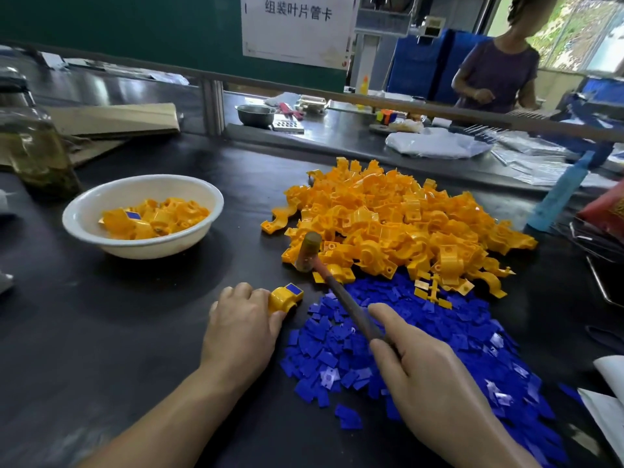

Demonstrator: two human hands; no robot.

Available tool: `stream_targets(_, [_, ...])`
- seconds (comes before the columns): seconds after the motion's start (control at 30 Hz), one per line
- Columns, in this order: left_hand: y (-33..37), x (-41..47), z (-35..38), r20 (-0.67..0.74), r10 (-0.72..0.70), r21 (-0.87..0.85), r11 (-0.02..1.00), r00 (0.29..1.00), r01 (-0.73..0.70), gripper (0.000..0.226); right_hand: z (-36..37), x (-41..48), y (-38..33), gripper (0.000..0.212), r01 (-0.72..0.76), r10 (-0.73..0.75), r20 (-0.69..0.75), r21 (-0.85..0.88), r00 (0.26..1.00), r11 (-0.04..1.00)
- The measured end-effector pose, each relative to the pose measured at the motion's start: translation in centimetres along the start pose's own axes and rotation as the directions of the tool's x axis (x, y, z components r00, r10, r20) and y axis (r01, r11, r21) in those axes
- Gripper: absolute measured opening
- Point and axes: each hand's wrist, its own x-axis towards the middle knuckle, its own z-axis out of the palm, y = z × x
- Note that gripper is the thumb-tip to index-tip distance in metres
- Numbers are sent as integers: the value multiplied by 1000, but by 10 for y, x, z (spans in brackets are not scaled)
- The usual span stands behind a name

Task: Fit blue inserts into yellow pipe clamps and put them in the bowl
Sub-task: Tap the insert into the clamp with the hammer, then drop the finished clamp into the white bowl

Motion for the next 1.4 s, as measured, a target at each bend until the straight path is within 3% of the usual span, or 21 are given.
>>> stream_targets(0.07, [-1,1,1,-4,-3,-7,1000,1000,3,37,4,0,-3,32,29,-28,13,-72,1000,997])
stream_targets(0.13, [-1,2,1,-5,-9,-15,1000,1000,9,36,4,1,-5,29,16,-1,113,-134,994,991])
stream_targets(0.27, [-1,2,2,-11,-18,-24,1000,1000,18,36,-6,10,-1,18,12,15,184,-144,983,989])
stream_targets(0.43, [-2,2,5,-29,-16,-26,1000,999,15,37,-1,12,-8,26,39,-39,3,-57,999,998])
stream_targets(0.6, [-2,2,5,-26,-15,-22,1000,1000,15,37,12,20,-9,23,71,-53,93,-197,994,978])
stream_targets(0.73, [-1,2,5,-32,-4,-9,1000,999,4,38,-2,20,-3,21,32,-20,82,-143,996,989])
stream_targets(0.83, [-2,2,7,-44,0,-3,1000,999,0,39,-8,3,2,27,-6,5,-4,-111,1000,994])
stream_targets(1.1, [-5,3,7,-45,-18,1,1000,999,18,37,-26,-35,30,50,-110,59,-126,-450,990,886])
stream_targets(1.2, [-7,5,4,-8,-84,-122,989,996,83,32,-26,-36,38,53,-97,49,-114,-465,992,880])
stream_targets(1.23, [-9,8,1,11,-146,-257,956,989,144,28,-26,-34,40,53,-110,71,-99,-476,993,873])
stream_targets(1.27, [-11,13,-4,72,-234,-459,855,970,240,24,-26,-31,42,53,-120,91,-84,-477,992,870])
stream_targets(1.3, [-15,21,-12,188,-313,-687,636,931,352,21,-27,-30,44,53,-125,110,-60,-482,992,867])
stream_targets(1.33, [-19,31,-22,307,-351,-839,340,885,426,22,-27,-29,46,52,-118,115,-38,-505,993,855])
stream_targets(1.37, [-23,42,-33,397,-363,-886,87,843,455,25,-28,-29,48,51,-116,119,-28,-530,992,840])
stream_targets(1.4, [-29,54,-45,446,-369,-889,-78,816,451,27,-29,-29,48,50,-117,120,-30,-550,992,827])
